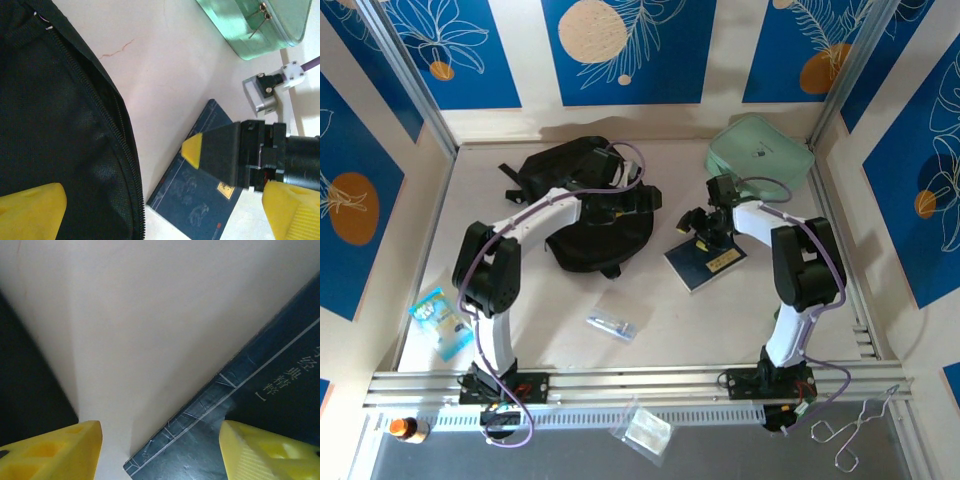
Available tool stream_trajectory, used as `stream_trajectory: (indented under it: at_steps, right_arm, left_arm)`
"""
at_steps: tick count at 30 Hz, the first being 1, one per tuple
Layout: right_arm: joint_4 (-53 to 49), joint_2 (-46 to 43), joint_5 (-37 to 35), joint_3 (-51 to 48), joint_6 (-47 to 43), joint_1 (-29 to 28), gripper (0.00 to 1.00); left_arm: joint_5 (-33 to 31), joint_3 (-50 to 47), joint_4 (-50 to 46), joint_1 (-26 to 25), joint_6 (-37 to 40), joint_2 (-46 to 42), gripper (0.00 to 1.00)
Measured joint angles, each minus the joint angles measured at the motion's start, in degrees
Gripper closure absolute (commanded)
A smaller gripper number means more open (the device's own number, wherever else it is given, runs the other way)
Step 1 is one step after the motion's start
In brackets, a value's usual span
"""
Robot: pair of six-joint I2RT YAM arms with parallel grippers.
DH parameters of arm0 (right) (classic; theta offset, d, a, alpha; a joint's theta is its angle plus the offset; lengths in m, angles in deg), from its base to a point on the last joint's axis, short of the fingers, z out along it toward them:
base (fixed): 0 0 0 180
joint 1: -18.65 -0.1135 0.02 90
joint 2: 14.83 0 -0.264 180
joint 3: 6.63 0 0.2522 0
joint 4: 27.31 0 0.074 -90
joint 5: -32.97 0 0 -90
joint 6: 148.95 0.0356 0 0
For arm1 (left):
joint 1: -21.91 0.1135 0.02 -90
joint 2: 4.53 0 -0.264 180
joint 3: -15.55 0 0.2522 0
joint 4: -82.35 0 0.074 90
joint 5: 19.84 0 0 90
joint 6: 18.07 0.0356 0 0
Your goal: Pack books, pencil case, and school supplies into a backpack
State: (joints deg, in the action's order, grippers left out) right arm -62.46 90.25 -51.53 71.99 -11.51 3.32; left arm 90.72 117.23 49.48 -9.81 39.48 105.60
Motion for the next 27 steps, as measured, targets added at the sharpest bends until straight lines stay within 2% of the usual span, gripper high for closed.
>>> stream_trajectory:
  at_steps: [3, 7, 14, 19, 24, 27]
  right_arm:
    - [1.7, -2.1, 2.5, -3.0, -1.2, -0.8, 0.37]
    - [0.9, -9.3, 1.5, -7.2, -1.6, 0.1, 0.36]
    - [-2.3, -22.1, -7.8, -12.0, 1.9, 4.3, 0.37]
    - [-5.0, -26.9, -12.2, -19.7, 5.8, 4.4, 0.39]
    - [-6.9, -27.3, -13.3, -23.0, 7.9, 3.9, 0.48]
    - [-6.5, -26.5, -13.0, -22.9, 8.2, 3.8, 0.57]
  left_arm:
    - [0.1, 0.5, -0.3, -0.5, 0.0, 0.2, 0.01]
    - [0.7, 2.9, -0.5, -1.9, 0.0, 1.9, 0.04]
    - [1.2, 7.6, -2.2, -7.0, 1.2, 7.0, 0.15]
    - [-1.2, 12.7, -6.3, -11.1, 4.7, 11.9, 0.22]
    - [-4.7, 18.7, -11.2, -13.4, 8.8, 17.4, 0.34]
    - [-5.6, 19.8, -13.0, -13.7, 9.8, 19.4, 0.36]
